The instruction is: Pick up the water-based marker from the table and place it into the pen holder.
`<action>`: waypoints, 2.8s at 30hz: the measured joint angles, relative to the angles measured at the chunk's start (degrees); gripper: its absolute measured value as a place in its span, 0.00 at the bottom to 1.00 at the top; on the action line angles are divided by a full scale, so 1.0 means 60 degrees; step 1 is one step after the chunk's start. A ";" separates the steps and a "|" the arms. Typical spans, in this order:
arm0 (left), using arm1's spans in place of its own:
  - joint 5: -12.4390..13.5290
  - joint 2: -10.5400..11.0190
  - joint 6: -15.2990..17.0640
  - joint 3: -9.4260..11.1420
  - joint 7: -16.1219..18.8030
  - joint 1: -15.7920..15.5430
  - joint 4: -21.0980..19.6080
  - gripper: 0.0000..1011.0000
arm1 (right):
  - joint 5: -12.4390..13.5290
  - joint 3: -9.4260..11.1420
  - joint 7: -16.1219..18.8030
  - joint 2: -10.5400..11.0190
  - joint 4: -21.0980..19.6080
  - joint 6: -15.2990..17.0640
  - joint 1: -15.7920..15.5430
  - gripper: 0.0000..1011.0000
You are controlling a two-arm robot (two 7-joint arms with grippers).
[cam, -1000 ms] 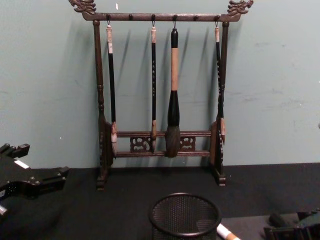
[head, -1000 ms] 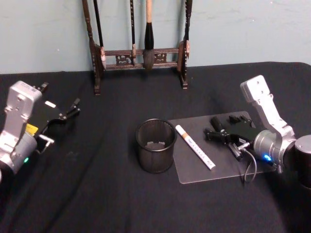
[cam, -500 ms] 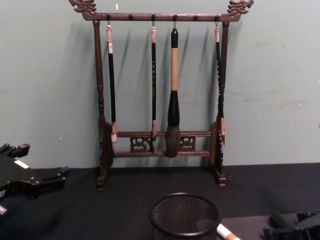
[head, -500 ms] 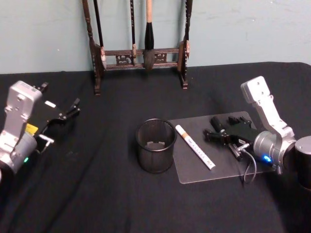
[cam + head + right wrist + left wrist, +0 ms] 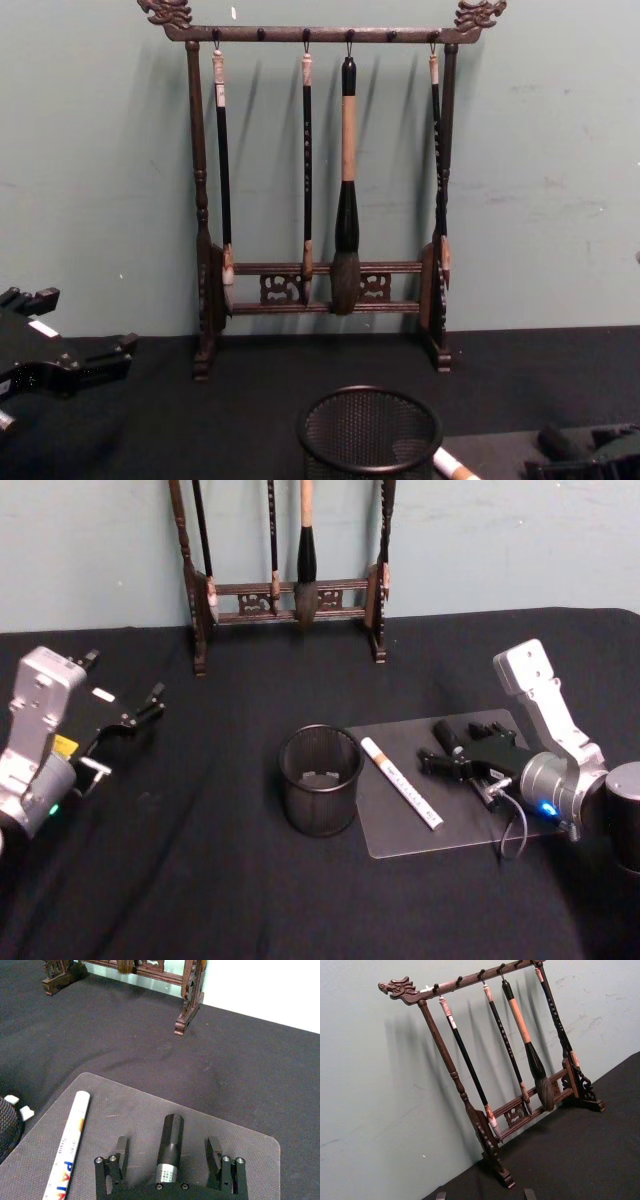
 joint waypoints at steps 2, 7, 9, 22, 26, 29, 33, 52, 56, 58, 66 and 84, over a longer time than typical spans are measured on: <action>0.0000 0.0000 0.0000 0.0000 0.0001 0.0000 0.0000 0.99 | -0.0028 0.0005 0.0000 -0.0007 -0.0008 0.0010 -0.0006 0.99; 0.0000 0.0000 0.0000 0.0000 0.0001 0.0000 0.0000 0.99 | -0.0041 0.0007 0.0000 -0.0009 -0.0013 0.0011 -0.0009 0.99; 0.0000 0.0000 0.0000 0.0000 0.0000 0.0000 0.0000 0.99 | -0.0040 0.0008 -0.0001 -0.0008 -0.0015 0.0011 -0.0009 0.99; 0.0001 0.0000 0.0000 0.0000 0.0000 -0.0001 0.0000 0.99 | -0.0035 0.0001 -0.0006 -0.0001 -0.0018 0.0011 -0.0003 0.87; 0.0001 0.0000 0.0000 0.0001 0.0001 -0.0001 0.0000 0.99 | -0.0030 -0.0001 -0.0008 0.0000 -0.0018 0.0010 0.0000 0.75; 0.0000 0.0000 0.0000 0.0000 0.0000 0.0000 0.0000 0.99 | -0.0027 -0.0001 -0.0009 0.0001 -0.0018 0.0011 0.0000 0.68; 0.0001 0.0000 0.0000 0.0000 0.0000 0.0000 0.0000 0.99 | -0.0023 -0.0001 -0.0009 0.0000 -0.0018 0.0010 0.0000 0.54; 0.0000 0.0000 0.0000 0.0000 0.0001 0.0000 0.0000 0.99 | -0.0009 0.0008 0.0001 0.0001 -0.0033 -0.0005 -0.0008 0.23; 0.0000 0.0000 0.0000 0.0001 0.0000 -0.0001 0.0000 0.99 | -0.0011 0.0053 0.0020 0.0028 -0.0212 -0.0206 -0.0098 0.23; 0.0000 0.0000 0.0000 0.0000 0.0001 0.0000 0.0000 0.99 | -0.0014 0.0103 0.0024 0.0054 -0.0346 -0.0481 -0.0177 0.23; 0.0000 0.0000 0.0000 0.0000 0.0000 -0.0001 0.0000 0.99 | -0.0052 0.0336 0.0156 0.0179 -0.0862 -0.2455 -0.0519 0.23; 0.0001 0.0000 0.0000 0.0000 0.0000 0.0000 0.0000 0.99 | 0.0688 0.0118 0.1490 -0.0473 -0.0403 -0.6598 -0.0390 0.23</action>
